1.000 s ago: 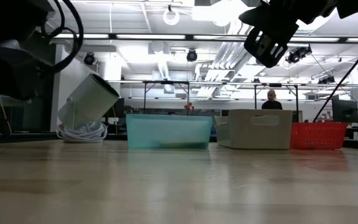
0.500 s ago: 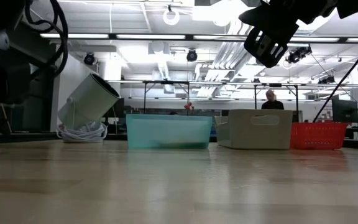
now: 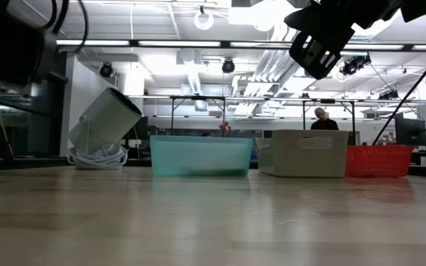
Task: Pick & Place School Supplies
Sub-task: Put the blue eraser into the red bin
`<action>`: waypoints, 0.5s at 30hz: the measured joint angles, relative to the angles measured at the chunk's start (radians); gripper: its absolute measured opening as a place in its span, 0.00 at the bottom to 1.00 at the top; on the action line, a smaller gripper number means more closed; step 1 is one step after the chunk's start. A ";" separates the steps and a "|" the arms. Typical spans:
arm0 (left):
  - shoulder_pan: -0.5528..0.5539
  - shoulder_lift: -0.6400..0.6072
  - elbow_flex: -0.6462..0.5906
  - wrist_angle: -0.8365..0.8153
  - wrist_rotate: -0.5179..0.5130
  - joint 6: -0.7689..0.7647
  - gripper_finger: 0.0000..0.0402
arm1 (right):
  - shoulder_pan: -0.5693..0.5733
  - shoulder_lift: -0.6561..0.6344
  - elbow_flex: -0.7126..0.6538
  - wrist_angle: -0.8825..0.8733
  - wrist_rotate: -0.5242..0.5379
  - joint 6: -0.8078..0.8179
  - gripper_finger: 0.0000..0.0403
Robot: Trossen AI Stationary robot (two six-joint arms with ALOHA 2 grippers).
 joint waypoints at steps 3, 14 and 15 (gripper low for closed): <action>-0.023 0.000 0.005 0.136 -0.081 0.034 0.00 | 0.000 0.000 0.000 0.000 -0.005 -0.016 0.26; -0.053 -0.004 0.217 0.013 -0.130 0.157 0.00 | 0.000 0.000 0.000 0.000 -0.007 -0.019 0.26; -0.053 -0.004 0.249 -0.067 -0.131 0.156 0.00 | 0.000 0.000 0.000 0.000 -0.007 -0.019 0.26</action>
